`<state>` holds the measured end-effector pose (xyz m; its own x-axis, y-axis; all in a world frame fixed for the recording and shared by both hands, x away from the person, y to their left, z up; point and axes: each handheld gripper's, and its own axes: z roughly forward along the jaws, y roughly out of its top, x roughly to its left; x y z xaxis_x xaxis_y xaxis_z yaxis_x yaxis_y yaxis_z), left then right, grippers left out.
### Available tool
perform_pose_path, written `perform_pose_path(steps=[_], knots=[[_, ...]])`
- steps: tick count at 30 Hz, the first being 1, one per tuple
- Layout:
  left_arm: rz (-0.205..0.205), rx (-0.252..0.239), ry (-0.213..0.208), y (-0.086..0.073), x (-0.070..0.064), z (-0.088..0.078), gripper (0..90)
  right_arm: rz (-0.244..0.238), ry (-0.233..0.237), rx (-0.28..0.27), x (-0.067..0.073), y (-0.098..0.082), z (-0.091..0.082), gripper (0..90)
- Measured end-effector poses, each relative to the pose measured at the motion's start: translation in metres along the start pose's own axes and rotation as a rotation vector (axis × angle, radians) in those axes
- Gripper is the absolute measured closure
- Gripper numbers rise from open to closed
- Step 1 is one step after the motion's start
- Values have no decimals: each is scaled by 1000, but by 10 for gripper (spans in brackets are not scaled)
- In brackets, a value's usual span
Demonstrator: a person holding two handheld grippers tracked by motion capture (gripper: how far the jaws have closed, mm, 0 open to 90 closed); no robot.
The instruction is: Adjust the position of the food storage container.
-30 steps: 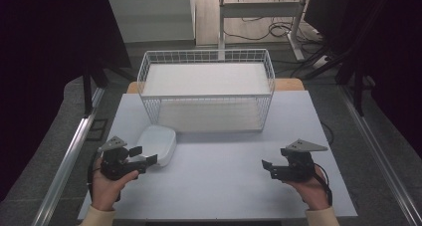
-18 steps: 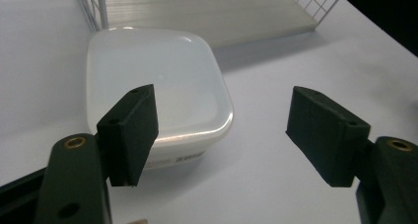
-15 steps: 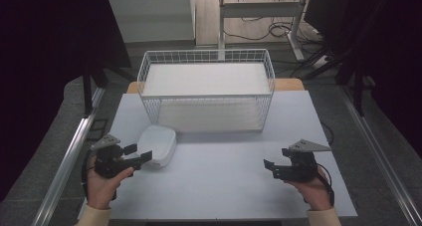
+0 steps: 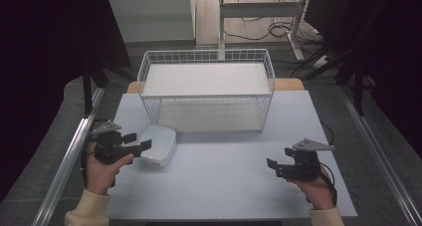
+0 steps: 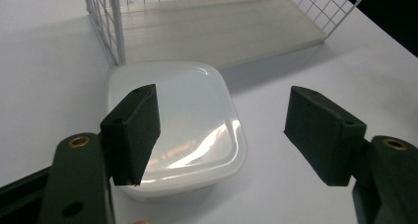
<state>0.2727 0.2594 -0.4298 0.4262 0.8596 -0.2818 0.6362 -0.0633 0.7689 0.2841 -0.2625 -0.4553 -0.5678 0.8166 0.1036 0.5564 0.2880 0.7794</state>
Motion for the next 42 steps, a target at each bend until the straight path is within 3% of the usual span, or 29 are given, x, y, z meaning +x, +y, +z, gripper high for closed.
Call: perform_pose_path(steps=[11,26,32,38,42], knots=[[-11,26,33,12,18,8,340,2,-12,18,0,-1,3,203],[-59,91,118,23,58,25,418,11,-32,36,-2,-3,5,203],[-76,120,155,23,75,40,556,13,-48,43,-4,-4,6,203],[-76,151,150,21,83,50,782,13,-54,50,-3,-4,8,203],[-71,196,152,19,88,61,877,11,-58,52,-4,-5,8,203]])
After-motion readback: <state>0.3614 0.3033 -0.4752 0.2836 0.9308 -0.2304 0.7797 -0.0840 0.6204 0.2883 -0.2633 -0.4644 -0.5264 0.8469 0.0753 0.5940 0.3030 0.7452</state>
